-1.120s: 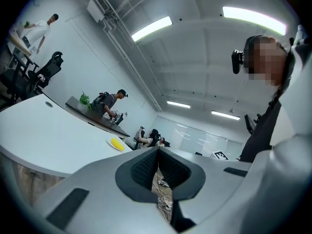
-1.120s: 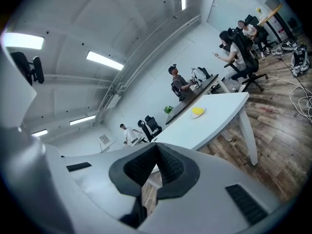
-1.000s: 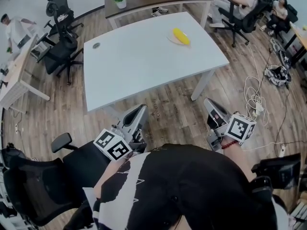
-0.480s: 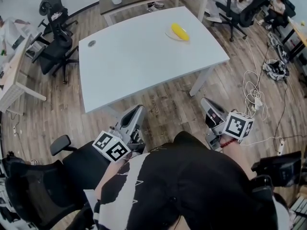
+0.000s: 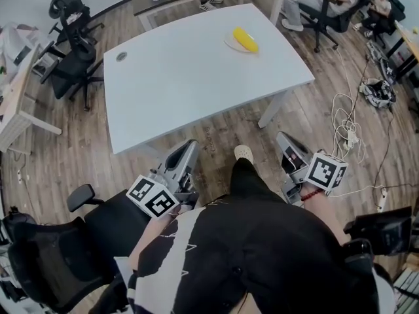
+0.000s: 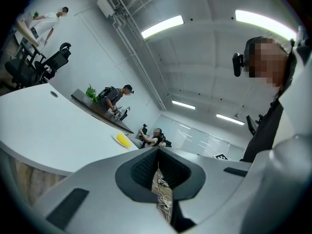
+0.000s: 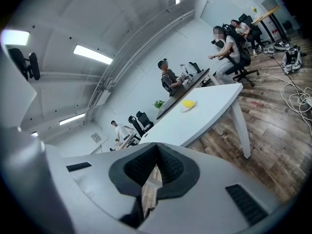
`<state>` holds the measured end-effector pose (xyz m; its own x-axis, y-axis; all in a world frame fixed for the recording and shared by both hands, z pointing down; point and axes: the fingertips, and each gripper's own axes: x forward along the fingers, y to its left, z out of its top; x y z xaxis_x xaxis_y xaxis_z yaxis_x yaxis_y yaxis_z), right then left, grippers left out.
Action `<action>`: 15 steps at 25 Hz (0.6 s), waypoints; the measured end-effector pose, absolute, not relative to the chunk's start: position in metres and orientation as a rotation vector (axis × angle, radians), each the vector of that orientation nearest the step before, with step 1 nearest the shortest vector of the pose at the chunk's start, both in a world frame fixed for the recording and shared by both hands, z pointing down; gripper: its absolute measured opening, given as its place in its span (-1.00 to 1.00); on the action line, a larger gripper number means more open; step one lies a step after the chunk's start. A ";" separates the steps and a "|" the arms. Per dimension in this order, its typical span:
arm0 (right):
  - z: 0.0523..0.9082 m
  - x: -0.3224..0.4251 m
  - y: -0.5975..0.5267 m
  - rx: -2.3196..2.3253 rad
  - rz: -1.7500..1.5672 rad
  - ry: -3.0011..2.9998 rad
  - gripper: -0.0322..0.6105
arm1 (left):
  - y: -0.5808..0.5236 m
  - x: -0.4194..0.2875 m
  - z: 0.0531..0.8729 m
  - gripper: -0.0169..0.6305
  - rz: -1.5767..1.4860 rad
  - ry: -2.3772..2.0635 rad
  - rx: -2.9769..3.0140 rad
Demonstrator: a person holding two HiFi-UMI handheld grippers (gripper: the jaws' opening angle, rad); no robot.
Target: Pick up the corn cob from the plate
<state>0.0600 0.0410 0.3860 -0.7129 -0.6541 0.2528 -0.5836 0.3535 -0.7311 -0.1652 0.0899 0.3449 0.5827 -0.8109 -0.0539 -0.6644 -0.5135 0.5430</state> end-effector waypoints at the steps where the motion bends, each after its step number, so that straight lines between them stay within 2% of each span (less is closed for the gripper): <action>1: 0.385 0.060 0.037 -1.150 -1.300 2.516 -0.86 | 0.086 -0.166 0.345 -0.90 -0.415 -1.184 2.340; 15: 0.380 0.060 -0.082 -1.043 -1.283 2.618 -0.86 | -0.005 -0.178 0.344 -0.90 -0.441 -1.353 2.258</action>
<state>0.0597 -0.0816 0.3801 -0.7721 -0.5882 0.2405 -0.5505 0.4300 -0.7156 -0.1781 -0.0046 0.3443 0.4625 -0.8860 -0.0335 -0.7357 -0.4046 0.5432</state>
